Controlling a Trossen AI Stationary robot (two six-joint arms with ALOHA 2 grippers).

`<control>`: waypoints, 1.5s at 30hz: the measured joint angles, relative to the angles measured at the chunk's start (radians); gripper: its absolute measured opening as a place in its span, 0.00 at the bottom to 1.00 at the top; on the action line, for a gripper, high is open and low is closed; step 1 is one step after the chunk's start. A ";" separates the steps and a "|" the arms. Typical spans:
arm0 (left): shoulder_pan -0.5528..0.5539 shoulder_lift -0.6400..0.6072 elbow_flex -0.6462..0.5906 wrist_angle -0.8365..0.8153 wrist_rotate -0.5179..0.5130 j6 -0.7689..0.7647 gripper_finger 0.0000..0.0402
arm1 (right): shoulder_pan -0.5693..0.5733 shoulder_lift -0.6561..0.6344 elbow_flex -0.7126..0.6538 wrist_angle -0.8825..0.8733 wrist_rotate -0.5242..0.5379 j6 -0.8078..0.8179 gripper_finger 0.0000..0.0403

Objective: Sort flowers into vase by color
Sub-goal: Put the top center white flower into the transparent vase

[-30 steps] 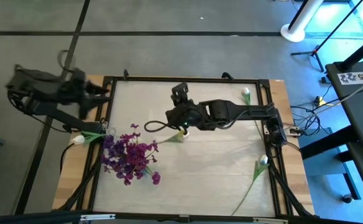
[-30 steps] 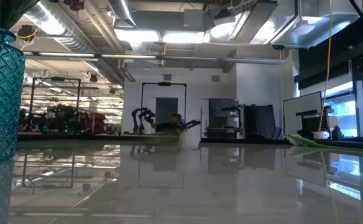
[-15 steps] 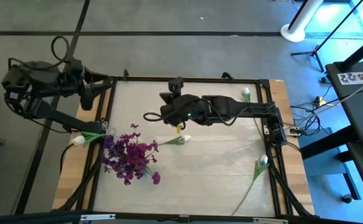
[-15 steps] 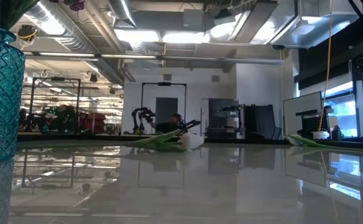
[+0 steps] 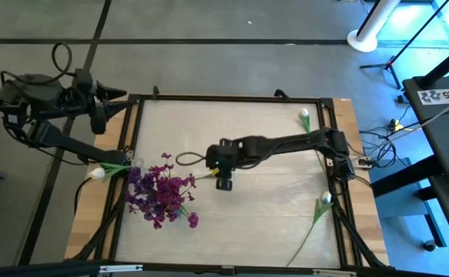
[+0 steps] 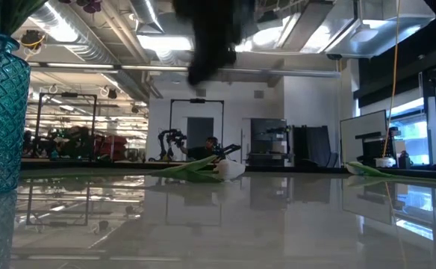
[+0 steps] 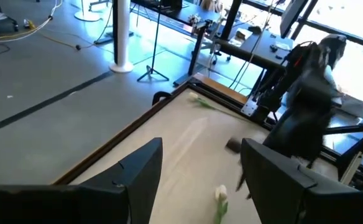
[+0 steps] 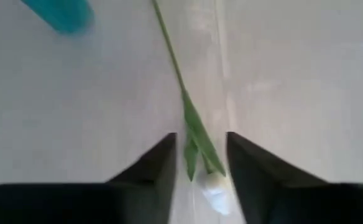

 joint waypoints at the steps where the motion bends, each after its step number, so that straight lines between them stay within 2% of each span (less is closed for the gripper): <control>1: 0.000 0.000 0.000 0.000 0.003 -0.010 0.53 | -0.003 0.001 -0.055 0.053 -0.008 -0.009 0.41; 5: 0.000 -0.001 0.000 -0.044 0.060 -0.068 0.53 | -0.022 0.000 -0.236 0.287 -0.039 -0.047 0.58; 7: 0.000 0.000 -0.004 -0.106 0.076 -0.101 0.53 | -0.029 0.001 -0.305 0.362 -0.042 -0.051 0.61; 10: 0.000 -0.011 -0.025 -0.187 0.077 -0.181 0.53 | -0.042 0.001 -0.371 0.466 -0.060 -0.053 0.60; 15: 0.000 -0.077 -0.098 -0.153 0.080 -0.256 0.53 | -0.048 0.026 -0.430 0.568 -0.056 -0.060 0.53; 20: 0.000 -0.154 -0.251 -0.054 0.109 -0.312 0.50 | -0.042 0.104 -0.423 0.580 -0.071 -0.095 0.42; 23: 0.000 -0.173 -0.306 0.002 0.149 -0.310 0.48 | -0.030 0.123 -0.422 0.578 -0.054 -0.173 0.33; 27: 0.000 -0.163 -0.330 0.042 0.129 -0.304 0.49 | -0.021 0.125 -0.413 0.577 -0.009 -0.312 0.13; 28: 0.000 -0.157 -0.330 0.045 0.125 -0.302 0.50 | -0.021 0.126 -0.400 0.565 -0.015 -0.325 0.07; 30: 0.000 -0.148 -0.330 0.049 0.128 -0.295 0.52 | -0.022 0.130 -0.363 0.526 0.007 -0.343 0.03; 34: 0.000 -0.121 -0.330 0.053 0.154 -0.292 0.54 | -0.038 0.142 -0.237 0.380 0.226 -0.460 0.05; 37: -0.001 -0.101 -0.330 0.067 0.166 -0.292 0.54 | -0.047 0.124 -0.061 0.214 0.399 -0.627 0.02; 41: 0.000 -0.079 -0.330 0.066 0.161 -0.267 0.54 | -0.049 0.124 0.220 -0.051 0.588 -0.868 0.03; 45: 0.000 -0.048 -0.335 0.067 0.142 -0.212 0.54 | -0.053 0.124 0.469 -0.092 0.692 -1.164 0.01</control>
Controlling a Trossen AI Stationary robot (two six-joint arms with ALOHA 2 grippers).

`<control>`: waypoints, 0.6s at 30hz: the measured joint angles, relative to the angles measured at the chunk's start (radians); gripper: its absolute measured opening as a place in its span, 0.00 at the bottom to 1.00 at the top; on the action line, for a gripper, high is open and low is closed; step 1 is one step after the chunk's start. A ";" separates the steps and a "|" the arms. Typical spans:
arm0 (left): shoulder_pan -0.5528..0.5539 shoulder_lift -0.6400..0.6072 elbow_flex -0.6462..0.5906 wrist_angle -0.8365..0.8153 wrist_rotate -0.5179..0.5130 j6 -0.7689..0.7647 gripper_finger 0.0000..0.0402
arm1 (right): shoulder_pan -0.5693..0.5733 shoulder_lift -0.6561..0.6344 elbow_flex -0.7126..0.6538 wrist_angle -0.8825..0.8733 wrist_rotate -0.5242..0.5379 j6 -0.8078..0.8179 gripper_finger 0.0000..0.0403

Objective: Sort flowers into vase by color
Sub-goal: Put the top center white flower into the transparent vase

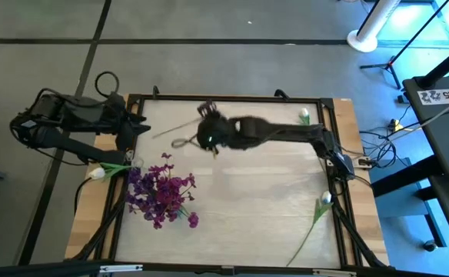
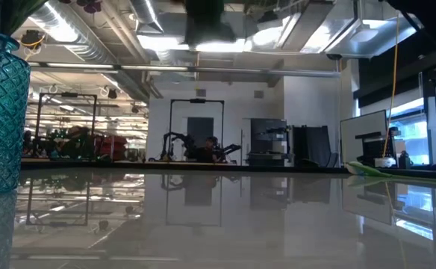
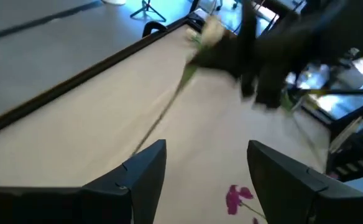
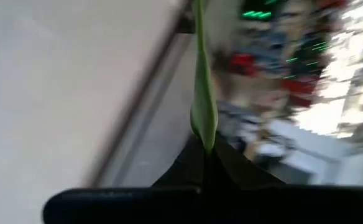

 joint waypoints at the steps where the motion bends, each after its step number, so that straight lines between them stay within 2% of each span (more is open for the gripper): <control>1: 0.000 0.008 -0.005 0.002 -0.008 0.027 0.54 | 0.001 -0.002 0.040 0.006 0.002 -0.059 0.02; 3: 0.000 0.022 -0.016 0.023 -0.009 0.076 0.55 | 0.007 -0.056 -0.005 0.145 0.021 -0.234 0.02; 6: 0.000 0.045 -0.024 0.083 0.013 0.076 0.55 | 0.010 -0.092 -0.028 0.192 0.010 -0.424 0.01; 11: 0.003 0.089 -0.026 0.112 0.031 0.036 0.55 | 0.006 -0.097 -0.027 0.226 0.006 -0.562 0.01; 15: 0.023 0.139 -0.034 0.141 0.062 0.050 0.55 | 0.024 -0.093 -0.025 0.305 -0.069 -0.663 0.01; 18: 0.055 0.171 -0.034 0.150 0.057 0.072 0.55 | 0.049 -0.090 -0.026 0.343 -0.141 -0.680 0.01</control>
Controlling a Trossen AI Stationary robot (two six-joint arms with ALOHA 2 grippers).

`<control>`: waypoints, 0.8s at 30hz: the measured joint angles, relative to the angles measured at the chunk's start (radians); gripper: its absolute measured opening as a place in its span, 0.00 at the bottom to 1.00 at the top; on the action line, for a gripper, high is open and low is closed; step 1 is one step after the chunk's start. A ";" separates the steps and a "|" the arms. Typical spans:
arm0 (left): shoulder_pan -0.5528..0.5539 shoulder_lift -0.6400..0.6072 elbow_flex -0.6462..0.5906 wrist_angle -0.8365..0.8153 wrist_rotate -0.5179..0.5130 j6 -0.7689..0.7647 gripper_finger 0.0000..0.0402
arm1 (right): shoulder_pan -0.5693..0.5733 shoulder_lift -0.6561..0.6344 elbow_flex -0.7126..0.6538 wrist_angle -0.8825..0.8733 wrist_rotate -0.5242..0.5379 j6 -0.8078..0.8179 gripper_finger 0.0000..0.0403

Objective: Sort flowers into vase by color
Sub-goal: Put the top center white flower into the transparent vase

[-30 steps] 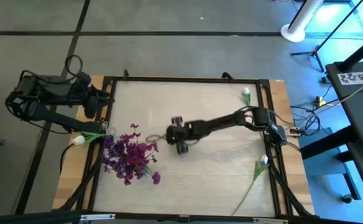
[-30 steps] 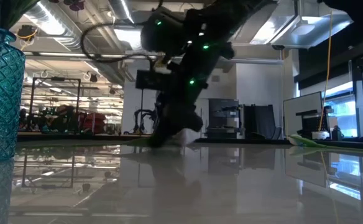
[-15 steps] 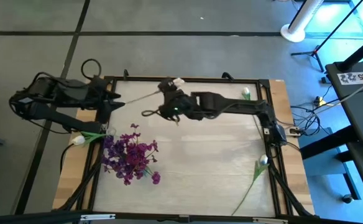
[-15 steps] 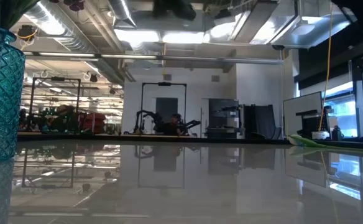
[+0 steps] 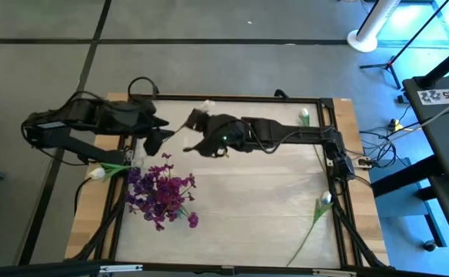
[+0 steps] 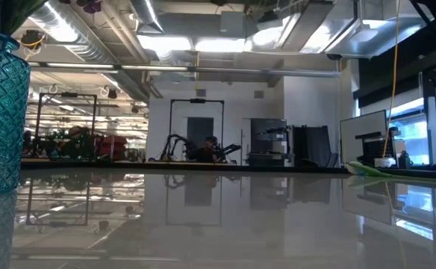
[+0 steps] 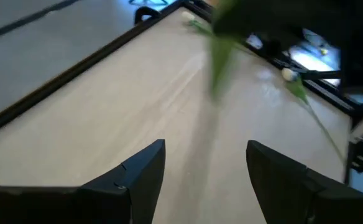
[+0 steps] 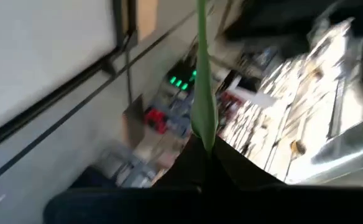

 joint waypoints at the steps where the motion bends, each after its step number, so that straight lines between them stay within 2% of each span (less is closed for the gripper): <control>1: 0.010 0.007 0.000 0.012 0.001 0.018 0.55 | 0.008 0.000 0.000 0.008 -0.017 -0.004 0.01; 7: 0.032 0.063 0.000 0.175 0.108 0.114 0.55 | 0.032 0.000 0.000 0.013 -0.055 -0.025 0.01; 15: 0.055 0.126 0.000 0.159 0.145 0.123 0.53 | 0.037 0.000 0.000 0.022 -0.052 -0.024 0.01; 20: 0.055 0.123 0.000 0.158 0.147 0.122 0.43 | 0.037 0.000 0.000 0.016 -0.052 -0.024 0.02; 24: 0.055 0.123 0.000 0.152 0.158 0.122 0.26 | 0.037 0.000 0.000 0.011 -0.054 -0.021 0.02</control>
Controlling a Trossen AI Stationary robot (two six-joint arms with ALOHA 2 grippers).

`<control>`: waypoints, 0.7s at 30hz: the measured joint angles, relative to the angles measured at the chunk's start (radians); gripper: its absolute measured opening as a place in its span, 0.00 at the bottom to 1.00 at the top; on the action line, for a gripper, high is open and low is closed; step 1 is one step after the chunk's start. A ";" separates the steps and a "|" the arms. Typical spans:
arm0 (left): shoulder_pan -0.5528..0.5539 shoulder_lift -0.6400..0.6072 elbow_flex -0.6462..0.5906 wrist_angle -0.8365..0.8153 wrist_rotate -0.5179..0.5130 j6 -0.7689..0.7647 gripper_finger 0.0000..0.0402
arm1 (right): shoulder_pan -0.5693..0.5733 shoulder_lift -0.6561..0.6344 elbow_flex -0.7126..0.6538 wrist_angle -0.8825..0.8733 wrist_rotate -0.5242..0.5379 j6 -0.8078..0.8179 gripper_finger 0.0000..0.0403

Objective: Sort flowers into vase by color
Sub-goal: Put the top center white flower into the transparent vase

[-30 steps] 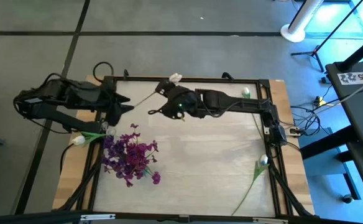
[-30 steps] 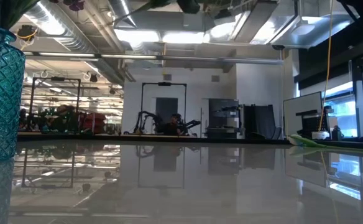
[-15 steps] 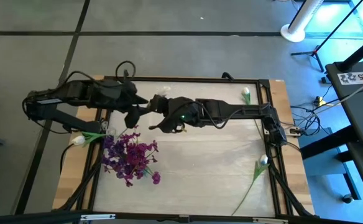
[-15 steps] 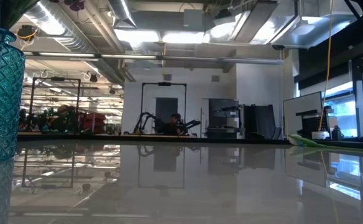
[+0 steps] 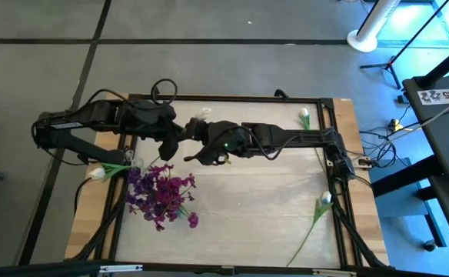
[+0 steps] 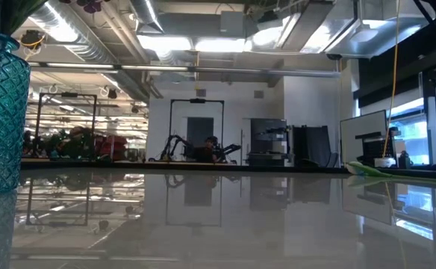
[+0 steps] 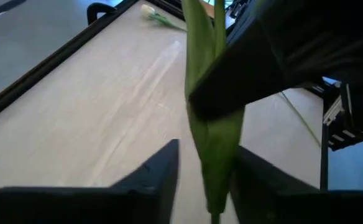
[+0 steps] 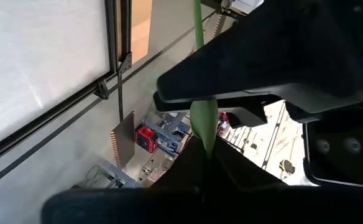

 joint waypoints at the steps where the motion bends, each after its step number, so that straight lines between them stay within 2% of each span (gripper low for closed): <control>1: 0.000 0.000 0.000 0.004 0.000 0.000 0.20 | 0.000 0.000 0.000 0.000 -0.004 0.008 0.03; 3: -0.001 0.000 0.000 0.012 -0.010 0.000 0.07 | -0.001 0.000 0.000 0.001 -0.017 0.025 0.06; 4: -0.001 0.000 0.000 0.011 -0.017 0.002 0.04 | -0.002 0.000 0.000 0.001 -0.027 0.028 0.08; 8: -0.010 -0.017 0.000 0.003 -0.040 0.022 0.03 | 0.000 0.000 0.000 0.019 -0.095 0.052 0.24; 11: -0.011 -0.055 0.000 0.004 -0.049 0.024 0.02 | 0.009 0.000 0.000 0.094 -0.101 0.084 0.38; 17: -0.010 -0.181 0.000 0.015 -0.125 0.106 0.01 | 0.031 -0.006 0.000 0.304 -0.035 0.206 0.67; 21: -0.011 -0.273 0.000 0.037 -0.142 0.188 0.01 | 0.049 -0.019 0.000 0.407 0.057 0.363 0.81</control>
